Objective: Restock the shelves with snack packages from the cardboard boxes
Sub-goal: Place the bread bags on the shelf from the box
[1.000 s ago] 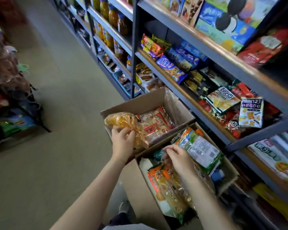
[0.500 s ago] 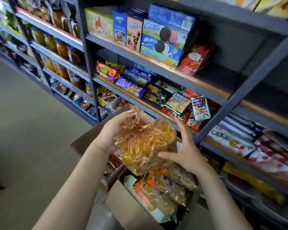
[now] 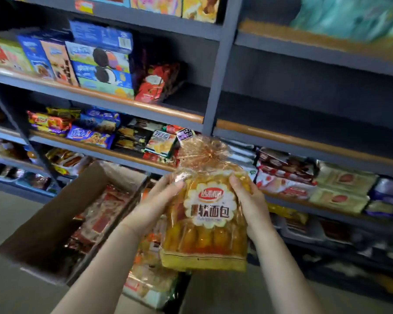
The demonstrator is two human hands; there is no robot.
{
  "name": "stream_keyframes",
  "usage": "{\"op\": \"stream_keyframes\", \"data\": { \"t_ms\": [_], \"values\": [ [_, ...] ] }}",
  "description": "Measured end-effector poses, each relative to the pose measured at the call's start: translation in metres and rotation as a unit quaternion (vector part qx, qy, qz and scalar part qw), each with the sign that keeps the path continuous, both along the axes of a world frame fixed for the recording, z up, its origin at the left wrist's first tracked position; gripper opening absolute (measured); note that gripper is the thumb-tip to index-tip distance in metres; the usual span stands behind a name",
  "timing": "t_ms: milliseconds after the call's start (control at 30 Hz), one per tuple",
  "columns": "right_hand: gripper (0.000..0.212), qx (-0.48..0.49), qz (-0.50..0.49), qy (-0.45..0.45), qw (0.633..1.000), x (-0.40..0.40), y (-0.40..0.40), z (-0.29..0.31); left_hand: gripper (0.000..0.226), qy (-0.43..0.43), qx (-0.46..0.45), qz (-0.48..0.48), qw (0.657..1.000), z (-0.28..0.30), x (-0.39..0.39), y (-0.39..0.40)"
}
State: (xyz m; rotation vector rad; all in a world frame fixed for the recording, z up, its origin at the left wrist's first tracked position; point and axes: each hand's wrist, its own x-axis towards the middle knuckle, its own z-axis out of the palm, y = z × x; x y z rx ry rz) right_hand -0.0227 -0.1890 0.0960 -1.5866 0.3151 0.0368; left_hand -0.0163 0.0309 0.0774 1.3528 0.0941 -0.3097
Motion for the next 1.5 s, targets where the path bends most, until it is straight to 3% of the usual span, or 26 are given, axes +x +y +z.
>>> {"op": "stream_keyframes", "data": {
  "t_ms": [100,133,200,400,533,667,767,900,1033,1167,1267,1333,1433,1500],
  "values": [
    [0.069,0.012,-0.022,0.019,1.0,0.005,-0.048,0.0,0.089,-0.004,0.064,-0.005,0.998,-0.001,0.0,-0.051],
    [0.085,0.023,-0.03,0.032,0.999,0.006,-0.065,0.001,0.087,0.004,0.048,-0.007,0.999,-0.001,0.0,-0.066],
    [0.095,0.055,-0.046,0.049,0.996,0.006,-0.105,0.001,0.077,0.032,0.009,-0.01,0.999,0.007,0.0,-0.108],
    [0.053,0.134,-0.048,0.063,0.988,-0.007,-0.239,0.001,0.053,0.056,-0.026,-0.006,0.998,0.023,-0.002,-0.243],
    [0.087,0.112,-0.073,0.07,0.989,-0.036,-0.338,-0.01,0.046,0.068,-0.039,0.001,0.997,0.021,-0.002,-0.336],
    [0.079,0.059,-0.036,0.05,0.996,-0.077,-0.424,-0.016,0.05,0.057,-0.031,-0.048,0.997,0.026,-0.001,-0.439],
    [0.068,0.069,-0.123,0.046,0.989,-0.105,-0.471,-0.022,0.036,0.034,-0.01,-0.122,0.992,0.032,0.0,-0.516],
    [0.054,0.12,-0.279,-0.017,0.953,-0.133,-0.539,-0.019,0.066,0.01,-0.002,-0.257,0.966,0.033,0.004,-0.608],
    [0.057,0.123,-0.402,-0.064,0.905,-0.134,-0.617,-0.007,0.073,-0.118,0.054,-0.354,0.926,0.036,0.008,-0.691],
    [0.037,0.086,-0.446,-0.107,0.885,-0.121,-0.696,0.011,0.063,-0.152,0.015,-0.378,0.913,0.033,0.02,-0.78],
    [0.027,0.043,-0.44,-0.115,0.89,-0.107,-0.753,0.027,0.075,-0.161,-0.023,-0.364,0.917,0.037,0.033,-0.844],
    [0.034,0.026,-0.444,-0.104,0.889,-0.097,-0.786,0.035,0.075,-0.171,-0.037,-0.35,0.92,0.044,0.043,-0.878],
    [0.068,0.005,-0.465,-0.092,0.88,-0.076,-0.828,0.039,0.074,-0.202,-0.042,-0.321,0.924,0.053,0.062,-0.924],
    [0.075,-0.017,-0.481,-0.087,0.872,-0.061,-0.853,0.039,0.074,-0.207,-0.051,-0.294,0.932,0.055,0.073,-0.947]
  ]
}}
